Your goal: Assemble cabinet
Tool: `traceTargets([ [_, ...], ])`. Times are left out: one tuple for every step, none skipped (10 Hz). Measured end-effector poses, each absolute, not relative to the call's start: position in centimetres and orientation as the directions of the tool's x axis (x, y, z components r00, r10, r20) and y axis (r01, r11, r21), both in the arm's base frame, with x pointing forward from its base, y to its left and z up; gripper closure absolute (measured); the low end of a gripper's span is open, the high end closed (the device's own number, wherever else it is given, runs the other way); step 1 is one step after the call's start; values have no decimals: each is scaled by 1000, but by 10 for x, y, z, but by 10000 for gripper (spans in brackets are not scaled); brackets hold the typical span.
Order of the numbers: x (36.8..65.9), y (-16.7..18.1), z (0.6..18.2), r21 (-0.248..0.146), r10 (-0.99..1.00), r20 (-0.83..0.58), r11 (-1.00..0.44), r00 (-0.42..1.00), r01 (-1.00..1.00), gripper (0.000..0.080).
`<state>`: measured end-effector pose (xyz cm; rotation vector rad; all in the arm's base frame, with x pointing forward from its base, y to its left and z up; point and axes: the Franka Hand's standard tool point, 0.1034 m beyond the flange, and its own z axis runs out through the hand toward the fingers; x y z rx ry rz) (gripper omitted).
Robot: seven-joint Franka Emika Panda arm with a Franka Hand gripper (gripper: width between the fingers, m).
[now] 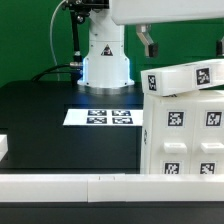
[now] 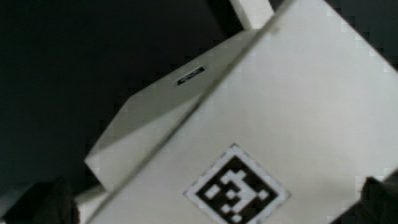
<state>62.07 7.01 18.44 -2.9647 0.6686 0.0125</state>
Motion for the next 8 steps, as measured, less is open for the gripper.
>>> traceTargets([
  [620, 82, 183, -82, -291, -7, -953, 957, -290, 4],
  [621, 94, 185, -65, -106, 14, -992, 994, -105, 4],
  [627, 102, 191, -66, 19, 52, -998, 998, 22, 4],
  [626, 97, 189, -62, 48, 94, -997, 994, 54, 4],
  [623, 94, 187, -48, 129, 93, -990, 987, 134, 4],
  [623, 93, 186, -39, 201, 96, -978, 975, 205, 4],
  [623, 93, 186, -29, 262, 97, -963, 960, 266, 4],
  [624, 94, 184, 16, 425, 95, -905, 900, 425, 4],
])
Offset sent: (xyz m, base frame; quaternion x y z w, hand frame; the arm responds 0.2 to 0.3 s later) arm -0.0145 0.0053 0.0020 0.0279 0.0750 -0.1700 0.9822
